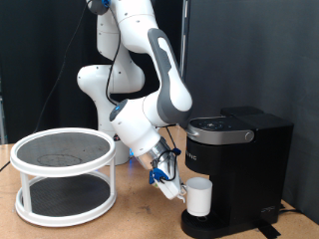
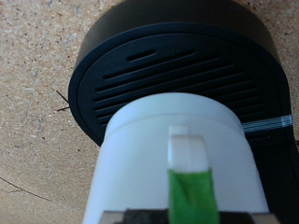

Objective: Make a cup of coffee with the keurig machine

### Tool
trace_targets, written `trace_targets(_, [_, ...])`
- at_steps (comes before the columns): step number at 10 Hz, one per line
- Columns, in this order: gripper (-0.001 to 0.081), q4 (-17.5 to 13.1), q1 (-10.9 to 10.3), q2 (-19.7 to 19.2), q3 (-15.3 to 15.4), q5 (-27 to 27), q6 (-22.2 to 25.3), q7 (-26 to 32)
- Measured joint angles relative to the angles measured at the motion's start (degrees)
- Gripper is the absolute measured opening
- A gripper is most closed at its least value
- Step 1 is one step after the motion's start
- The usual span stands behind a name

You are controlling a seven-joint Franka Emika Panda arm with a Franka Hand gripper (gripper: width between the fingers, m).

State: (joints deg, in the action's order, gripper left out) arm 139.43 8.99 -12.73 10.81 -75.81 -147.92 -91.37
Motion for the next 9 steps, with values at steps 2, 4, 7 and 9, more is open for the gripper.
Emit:
trace_targets(2, [0.0004, -0.53, 0.0, -0.82, 0.31, -0.92, -0.37, 0.19])
trace_targets(4, [0.0192, -0.81, 0.01, -1.3, 0.44, -1.46, -0.71, 0.48])
trace_targets(7, [0.0368, -0.83, 0.36, -1.37, 0.28, -1.46, -0.61, 0.49])
trace_targets(9, [0.0671, -0.19, 1.48, -0.65, 0.01, -1.46, 1.09, 1.8])
